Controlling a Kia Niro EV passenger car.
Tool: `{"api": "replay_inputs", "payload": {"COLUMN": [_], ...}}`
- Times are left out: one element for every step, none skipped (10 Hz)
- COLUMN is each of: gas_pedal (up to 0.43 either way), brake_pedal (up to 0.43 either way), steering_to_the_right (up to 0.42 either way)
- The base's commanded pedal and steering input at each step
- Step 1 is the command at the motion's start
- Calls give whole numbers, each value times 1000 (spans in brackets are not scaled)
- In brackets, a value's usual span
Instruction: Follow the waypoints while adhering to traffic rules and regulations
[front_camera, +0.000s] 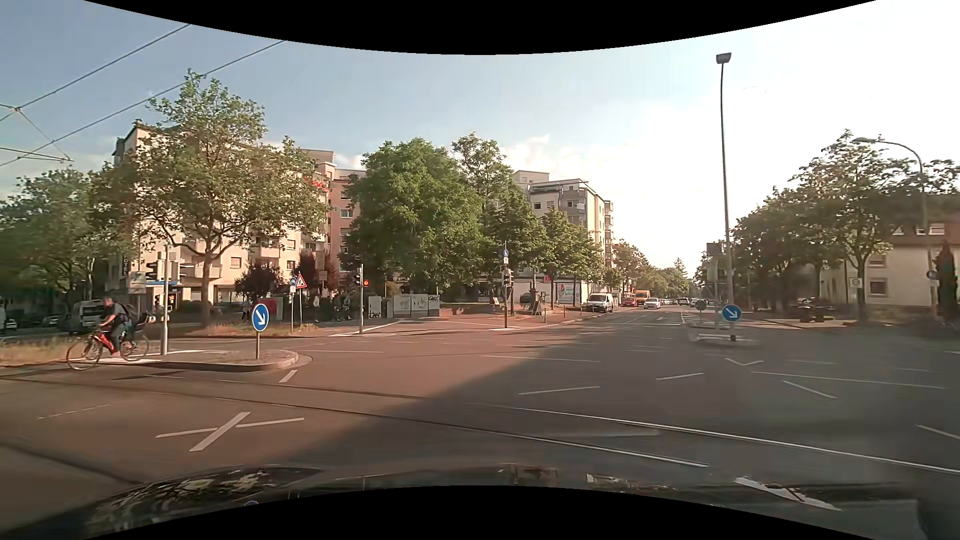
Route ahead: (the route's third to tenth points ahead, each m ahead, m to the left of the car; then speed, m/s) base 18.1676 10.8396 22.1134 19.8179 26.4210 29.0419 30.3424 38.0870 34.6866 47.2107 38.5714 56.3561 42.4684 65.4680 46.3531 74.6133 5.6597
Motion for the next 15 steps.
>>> {"api": "replay_inputs", "payload": {"gas_pedal": [209, 197, 177, 150, 110, 98, 98, 98, 98, 98, 98, 98, 98, 98, 98], "brake_pedal": [0, 0, 0, 0, 0, 0, 0, 0, 0, 0, 0, 0, 0, 0, 0], "steering_to_the_right": [-113, -115, -117, -125, -136, -145, -149, -150, -154, -161, -176, -189, -199, -208, -222]}}
